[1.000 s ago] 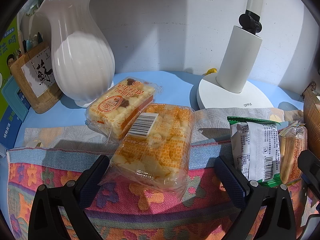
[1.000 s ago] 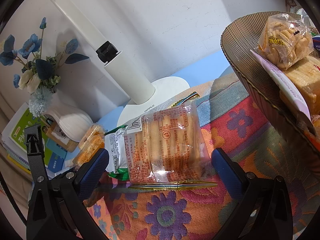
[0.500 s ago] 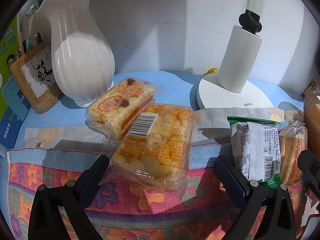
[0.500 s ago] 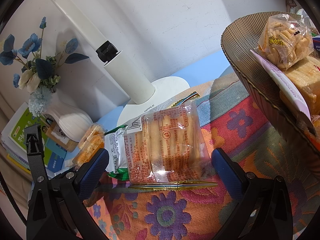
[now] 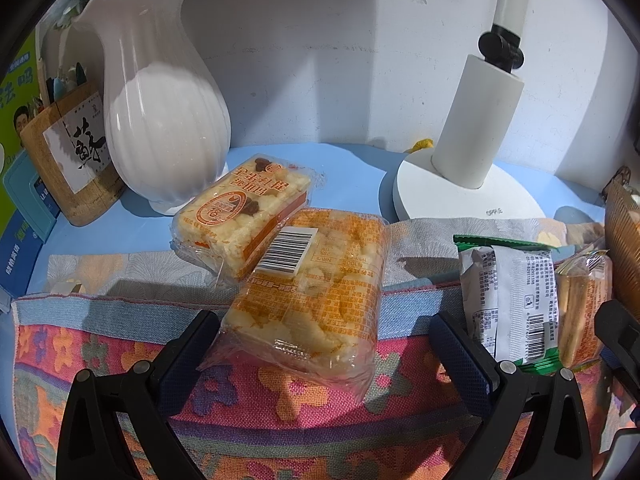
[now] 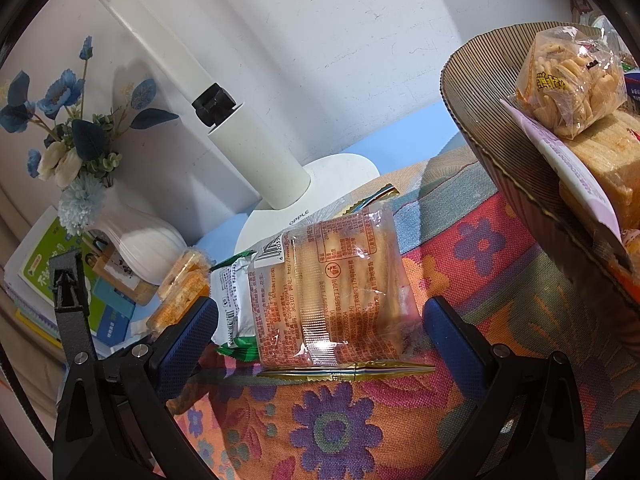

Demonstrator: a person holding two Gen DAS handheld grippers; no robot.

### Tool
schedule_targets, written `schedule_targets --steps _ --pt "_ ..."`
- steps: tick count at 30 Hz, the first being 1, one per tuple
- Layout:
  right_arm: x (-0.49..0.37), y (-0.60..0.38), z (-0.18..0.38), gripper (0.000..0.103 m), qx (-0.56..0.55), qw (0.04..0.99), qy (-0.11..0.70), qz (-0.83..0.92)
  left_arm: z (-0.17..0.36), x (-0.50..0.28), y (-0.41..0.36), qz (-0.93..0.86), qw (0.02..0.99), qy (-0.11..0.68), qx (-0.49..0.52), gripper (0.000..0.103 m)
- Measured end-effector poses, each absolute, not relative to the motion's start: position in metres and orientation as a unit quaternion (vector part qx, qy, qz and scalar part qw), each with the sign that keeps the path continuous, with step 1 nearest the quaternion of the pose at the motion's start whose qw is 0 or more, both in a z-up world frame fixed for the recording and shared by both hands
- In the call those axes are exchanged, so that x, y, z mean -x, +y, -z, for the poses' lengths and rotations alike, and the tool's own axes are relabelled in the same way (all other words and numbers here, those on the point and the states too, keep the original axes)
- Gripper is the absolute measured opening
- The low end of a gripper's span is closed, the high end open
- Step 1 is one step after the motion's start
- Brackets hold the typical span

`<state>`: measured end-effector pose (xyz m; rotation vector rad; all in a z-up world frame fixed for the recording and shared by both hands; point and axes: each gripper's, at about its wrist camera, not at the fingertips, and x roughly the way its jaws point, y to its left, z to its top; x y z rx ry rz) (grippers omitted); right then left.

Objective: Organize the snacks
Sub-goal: 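Grasp the orange stick-biscuit bag with the right tool while the left tool grasps the barcoded cake pack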

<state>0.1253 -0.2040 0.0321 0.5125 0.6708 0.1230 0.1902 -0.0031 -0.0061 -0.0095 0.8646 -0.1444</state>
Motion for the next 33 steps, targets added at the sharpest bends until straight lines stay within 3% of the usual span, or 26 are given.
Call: schedule_targets --steps 9,10,11,12,13,15,16,33 --pt "-0.124 -0.204 -0.033 0.103 -0.246 0.911 0.326 -0.058 0.0 -0.185 0.021 0.095 0.909 0.399 0.078 0.103" --pt "-0.124 -0.203 -0.033 0.103 -0.24 0.911 0.329 -0.057 0.0 -0.184 0.021 0.094 0.91 0.397 0.078 0.098" --pt "-0.125 -0.201 -0.034 0.103 -0.235 0.911 0.334 -0.057 -0.001 -0.183 0.023 0.092 0.912 0.393 0.079 0.074" --pt "-0.127 -0.198 -0.035 0.103 -0.217 0.911 0.345 -0.057 -0.002 -0.181 0.025 0.087 0.913 0.39 0.079 0.061" --pt "-0.128 -0.194 -0.036 0.092 -0.202 0.912 0.352 -0.054 -0.003 -0.179 0.027 0.087 0.913 0.388 0.086 0.049" --pt "-0.126 -0.188 -0.038 0.065 -0.174 0.918 0.354 -0.034 -0.003 -0.18 0.03 0.092 0.911 0.389 0.097 0.048" --pt "-0.125 -0.187 -0.038 0.063 -0.173 0.919 0.352 -0.047 -0.004 -0.179 0.032 0.092 0.913 0.386 0.1 0.048" --pt "-0.101 -0.201 -0.055 0.059 -0.206 0.932 0.285 -0.087 -0.019 -0.159 0.044 0.107 0.929 0.338 0.107 0.048"
